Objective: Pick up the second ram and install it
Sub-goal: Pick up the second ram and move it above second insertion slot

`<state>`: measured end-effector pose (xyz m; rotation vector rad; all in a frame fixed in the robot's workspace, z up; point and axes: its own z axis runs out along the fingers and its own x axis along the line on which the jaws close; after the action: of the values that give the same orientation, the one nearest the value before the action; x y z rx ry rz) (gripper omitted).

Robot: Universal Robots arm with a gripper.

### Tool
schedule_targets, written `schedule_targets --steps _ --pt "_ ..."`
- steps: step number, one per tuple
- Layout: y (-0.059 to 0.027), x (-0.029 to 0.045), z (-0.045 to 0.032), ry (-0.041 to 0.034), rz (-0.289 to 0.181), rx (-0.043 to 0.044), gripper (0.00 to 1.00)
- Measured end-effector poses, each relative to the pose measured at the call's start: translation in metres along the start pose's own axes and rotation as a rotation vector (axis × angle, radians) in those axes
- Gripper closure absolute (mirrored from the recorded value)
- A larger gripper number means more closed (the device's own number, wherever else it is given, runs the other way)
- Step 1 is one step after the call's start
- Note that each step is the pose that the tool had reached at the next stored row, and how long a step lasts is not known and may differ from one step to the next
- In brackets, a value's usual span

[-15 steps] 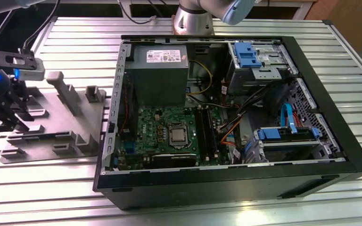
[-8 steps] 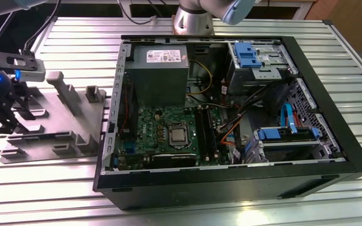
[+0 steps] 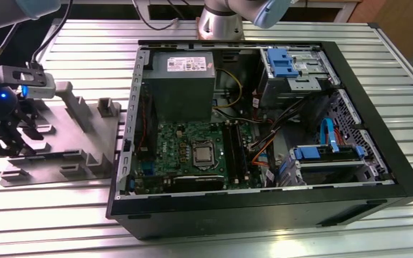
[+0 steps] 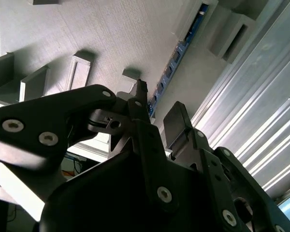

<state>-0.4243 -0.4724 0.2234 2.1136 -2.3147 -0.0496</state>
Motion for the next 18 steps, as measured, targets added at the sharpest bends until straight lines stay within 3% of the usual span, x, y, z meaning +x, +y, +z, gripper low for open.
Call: schedule_targets --steps 3,11,18 --pt "0.0000 0.0000 0.0001 0.0001 0.000 -0.0001 0.59" --pt "-0.0004 0.0002 0.0120 0.0005 -0.017 0.0000 0.59" --pt "-0.0004 0.0002 0.0131 0.0014 -0.031 -0.0003 0.59"
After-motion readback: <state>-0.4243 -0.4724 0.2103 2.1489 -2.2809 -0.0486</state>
